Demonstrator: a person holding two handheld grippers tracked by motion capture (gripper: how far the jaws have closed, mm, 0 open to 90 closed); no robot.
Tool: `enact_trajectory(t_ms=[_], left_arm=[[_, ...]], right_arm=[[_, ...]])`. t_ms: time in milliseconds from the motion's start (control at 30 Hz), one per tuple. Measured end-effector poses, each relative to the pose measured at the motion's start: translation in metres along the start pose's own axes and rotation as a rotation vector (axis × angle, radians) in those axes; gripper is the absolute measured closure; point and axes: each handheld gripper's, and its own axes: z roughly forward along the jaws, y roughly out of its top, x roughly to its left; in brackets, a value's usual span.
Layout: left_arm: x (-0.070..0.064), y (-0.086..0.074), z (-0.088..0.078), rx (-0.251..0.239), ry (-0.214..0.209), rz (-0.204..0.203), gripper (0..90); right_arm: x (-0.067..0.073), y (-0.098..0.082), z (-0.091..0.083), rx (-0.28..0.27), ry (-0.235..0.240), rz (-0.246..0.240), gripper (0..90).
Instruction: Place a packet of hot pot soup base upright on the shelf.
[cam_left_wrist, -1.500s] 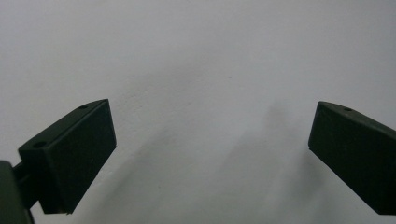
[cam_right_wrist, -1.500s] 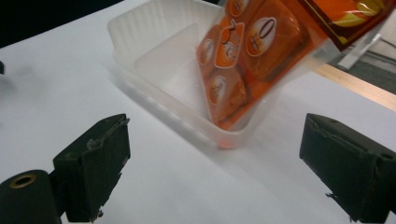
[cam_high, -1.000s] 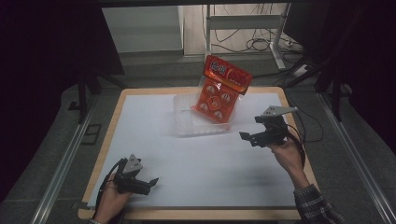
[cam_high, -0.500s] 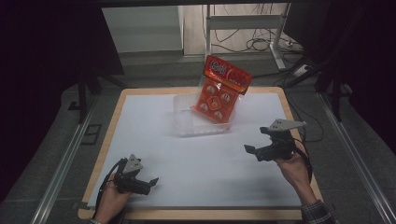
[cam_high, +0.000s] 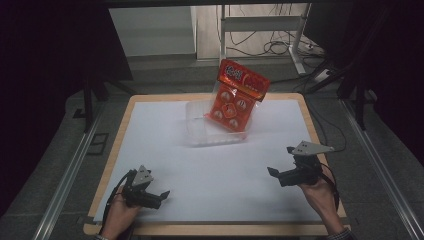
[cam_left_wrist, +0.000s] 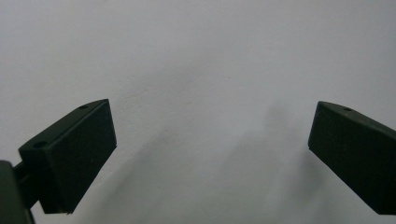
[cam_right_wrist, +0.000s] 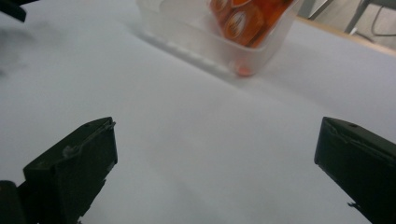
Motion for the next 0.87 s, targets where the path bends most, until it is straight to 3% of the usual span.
enact_trajectory(t_ms=[367, 633, 867], left_arm=[[0.0, 0.0, 0.0, 0.002, 0.002, 0.009, 0.6], [0.0, 0.0, 0.001, 0.006, 0.002, 0.01, 0.7], [-0.001, 0.001, 0.002, 0.011, 0.005, 0.008, 0.8]], right_arm=[[0.004, -0.026, -0.001, 0.028, -0.023, 0.012, 0.0], [0.002, -0.046, 0.003, 0.076, 0.007, 0.06, 0.0], [-0.001, -0.049, 0.006, 0.113, -0.006, 0.039, 0.0]])
